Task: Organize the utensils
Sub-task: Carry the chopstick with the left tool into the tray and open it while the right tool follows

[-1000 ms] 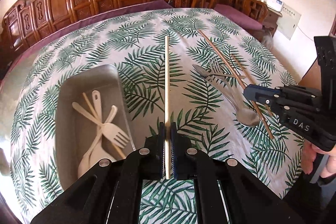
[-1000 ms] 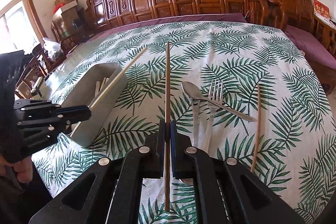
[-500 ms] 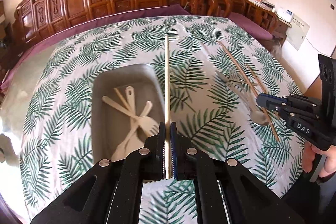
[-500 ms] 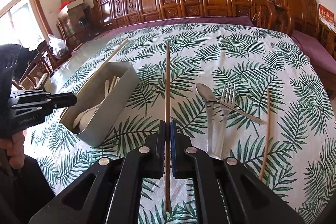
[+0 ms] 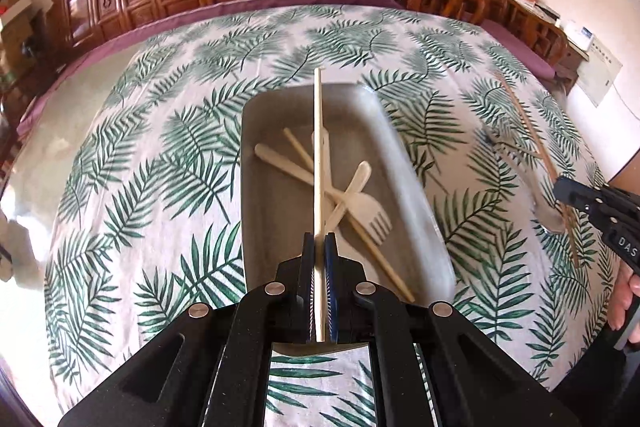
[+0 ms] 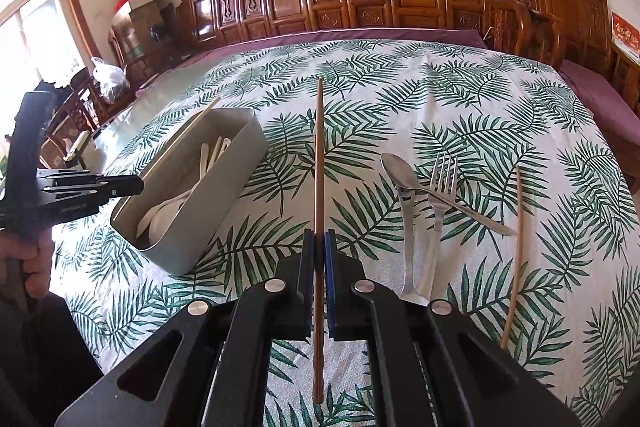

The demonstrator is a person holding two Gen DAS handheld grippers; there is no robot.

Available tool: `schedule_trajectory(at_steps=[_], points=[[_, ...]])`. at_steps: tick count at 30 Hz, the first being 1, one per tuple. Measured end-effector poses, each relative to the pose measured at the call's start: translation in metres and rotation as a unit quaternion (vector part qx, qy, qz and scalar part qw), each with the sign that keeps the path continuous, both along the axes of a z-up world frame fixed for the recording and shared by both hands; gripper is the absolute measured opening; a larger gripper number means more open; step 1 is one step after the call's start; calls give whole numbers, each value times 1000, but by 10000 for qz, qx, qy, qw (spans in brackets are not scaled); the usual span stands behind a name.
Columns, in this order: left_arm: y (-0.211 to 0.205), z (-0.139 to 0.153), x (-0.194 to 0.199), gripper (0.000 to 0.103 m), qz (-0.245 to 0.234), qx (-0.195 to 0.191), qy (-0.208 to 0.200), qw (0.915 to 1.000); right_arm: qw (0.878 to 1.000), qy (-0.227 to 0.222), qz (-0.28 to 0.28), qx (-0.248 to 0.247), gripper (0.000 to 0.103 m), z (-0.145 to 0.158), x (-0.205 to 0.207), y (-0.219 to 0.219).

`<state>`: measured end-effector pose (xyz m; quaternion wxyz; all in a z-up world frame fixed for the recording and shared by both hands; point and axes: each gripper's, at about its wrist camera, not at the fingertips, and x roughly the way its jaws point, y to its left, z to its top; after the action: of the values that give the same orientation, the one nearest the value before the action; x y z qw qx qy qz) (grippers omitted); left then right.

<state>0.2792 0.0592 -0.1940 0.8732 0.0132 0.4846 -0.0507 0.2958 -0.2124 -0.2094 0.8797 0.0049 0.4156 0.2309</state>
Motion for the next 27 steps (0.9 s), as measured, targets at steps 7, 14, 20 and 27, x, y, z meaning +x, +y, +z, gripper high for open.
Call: schedule_trajectory(at_steps=[7, 14, 20, 27], points=[[2, -13, 4, 4, 50, 56, 110, 9999, 10000, 6, 9, -14, 6, -1, 0, 1], [2, -18, 4, 5, 81, 105, 171, 9998, 10000, -15, 37, -29, 6, -1, -2, 6], [4, -9, 0, 6, 64, 117, -12, 9999, 9998, -31, 207, 22, 6, 4, -8, 20], [15, 16, -8, 47, 198, -50, -528, 9984, 9982, -262, 530, 89, 6, 24, -20, 52]])
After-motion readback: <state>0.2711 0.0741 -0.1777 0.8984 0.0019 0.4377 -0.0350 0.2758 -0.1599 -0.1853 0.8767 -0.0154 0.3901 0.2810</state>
